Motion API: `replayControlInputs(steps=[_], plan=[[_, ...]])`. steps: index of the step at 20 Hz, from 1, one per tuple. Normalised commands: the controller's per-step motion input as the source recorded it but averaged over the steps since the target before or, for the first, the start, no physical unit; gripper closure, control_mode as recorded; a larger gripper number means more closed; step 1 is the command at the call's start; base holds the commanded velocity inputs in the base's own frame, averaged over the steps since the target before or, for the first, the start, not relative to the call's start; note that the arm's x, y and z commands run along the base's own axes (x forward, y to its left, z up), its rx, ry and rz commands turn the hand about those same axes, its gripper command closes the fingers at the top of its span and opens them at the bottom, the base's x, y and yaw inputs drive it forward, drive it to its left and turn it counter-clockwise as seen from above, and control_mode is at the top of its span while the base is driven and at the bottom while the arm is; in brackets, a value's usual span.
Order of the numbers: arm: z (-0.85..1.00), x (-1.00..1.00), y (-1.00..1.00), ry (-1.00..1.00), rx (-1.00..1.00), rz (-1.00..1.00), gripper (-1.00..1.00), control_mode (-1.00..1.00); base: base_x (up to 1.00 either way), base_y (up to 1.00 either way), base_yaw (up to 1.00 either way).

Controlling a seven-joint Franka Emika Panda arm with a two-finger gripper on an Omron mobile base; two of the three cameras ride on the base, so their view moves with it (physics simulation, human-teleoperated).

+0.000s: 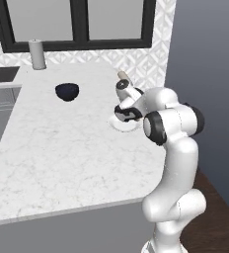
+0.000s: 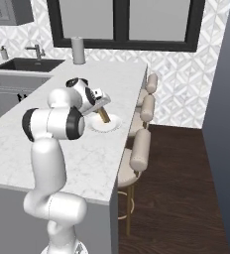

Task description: Start the toaster. Once the lever pops up, take the bread to the plate on the dining counter.

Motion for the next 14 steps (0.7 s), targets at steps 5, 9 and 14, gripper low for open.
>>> replayControlInputs(steps=[5,9,14], plan=[[-0.18,0.27,0.03,0.0,0.0,0.0,-1.0,-1.0,0.0,0.0,0.0],[-0.18,0.03,0.0,0.0,0.0,0.0,-1.0,-1.0,0.0,0.0,0.0],[-0.1,0.0,0.0,0.0,-0.01,-0.01,-1.0,-1.0,0.0,0.0,0.0]])
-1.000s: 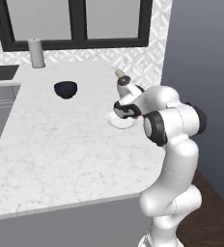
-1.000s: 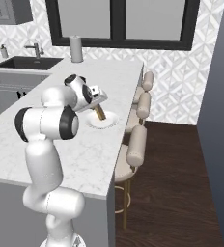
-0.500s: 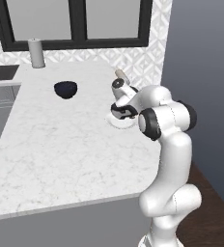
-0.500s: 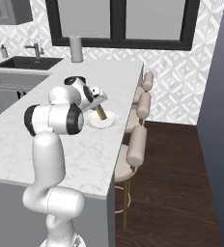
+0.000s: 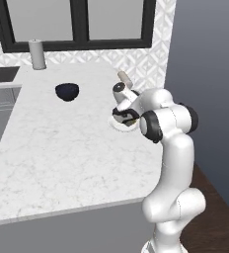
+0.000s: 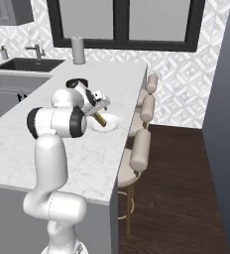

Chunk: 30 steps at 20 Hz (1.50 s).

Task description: Start the toaster. Once the lever pops up, take the bread to the plate on the dining counter.

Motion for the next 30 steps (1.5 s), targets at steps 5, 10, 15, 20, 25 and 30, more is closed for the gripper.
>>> replayControlInputs(steps=[5,10,15,20,25,30], plan=[[0.01,-0.07,0.0,-0.02,0.01,-0.02,-1.0,-1.0,0.0,0.0,0.0],[0.19,-0.2,-0.1,-0.03,0.06,-0.06,-1.0,-1.0,0.0,0.0,0.0],[0.27,-0.33,-0.24,-0.01,0.11,-0.07,-1.0,-1.0,0.0,0.0,0.0],[0.45,-0.52,-0.21,-0.01,0.11,-0.06,-1.0,-1.0,0.0,0.0,0.0],[0.59,-0.85,-0.03,0.0,0.22,0.0,-1.0,-1.0,0.0,0.0,0.0],[0.6,-0.99,0.0,0.0,0.18,0.0,-1.0,-1.0,0.0,0.0,0.0]])
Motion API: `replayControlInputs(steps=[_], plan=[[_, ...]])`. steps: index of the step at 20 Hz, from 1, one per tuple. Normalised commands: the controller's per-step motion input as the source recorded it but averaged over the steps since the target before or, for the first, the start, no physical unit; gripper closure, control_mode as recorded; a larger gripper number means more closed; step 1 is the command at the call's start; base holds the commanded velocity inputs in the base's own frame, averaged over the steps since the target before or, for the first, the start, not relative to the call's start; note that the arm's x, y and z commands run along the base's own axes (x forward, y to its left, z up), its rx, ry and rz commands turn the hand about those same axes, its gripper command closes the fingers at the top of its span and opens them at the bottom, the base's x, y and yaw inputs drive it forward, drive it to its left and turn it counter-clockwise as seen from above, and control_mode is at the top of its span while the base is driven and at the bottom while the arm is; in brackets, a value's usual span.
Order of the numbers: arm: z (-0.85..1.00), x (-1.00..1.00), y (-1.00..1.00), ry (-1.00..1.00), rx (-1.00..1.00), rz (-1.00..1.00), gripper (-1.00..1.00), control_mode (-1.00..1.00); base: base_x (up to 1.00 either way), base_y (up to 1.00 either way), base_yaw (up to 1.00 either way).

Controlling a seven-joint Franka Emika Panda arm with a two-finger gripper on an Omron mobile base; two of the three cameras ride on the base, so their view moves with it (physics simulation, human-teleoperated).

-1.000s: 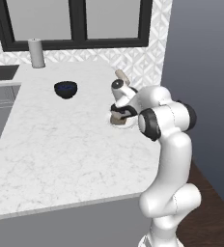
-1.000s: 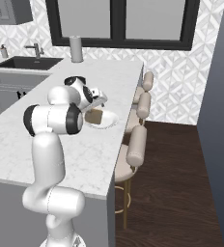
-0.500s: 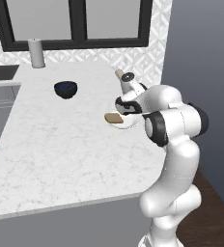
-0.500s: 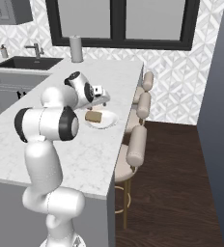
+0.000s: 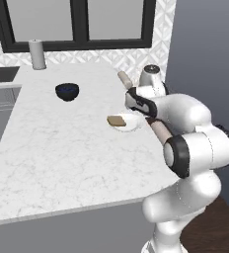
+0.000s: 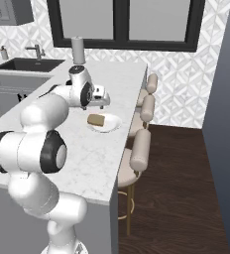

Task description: Start the toaster. Once the lever pops up, take the bread to the plate on the dining counter.

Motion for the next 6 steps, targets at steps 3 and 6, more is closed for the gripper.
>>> replayControlInputs(steps=[3,6], plan=[[0.44,-1.0,0.0,-0.03,0.2,0.0,-1.0,-1.0,0.0,0.0,0.0],[0.37,-1.0,0.0,-0.08,0.26,0.0,-1.0,-1.0,0.0,0.0,0.0]])
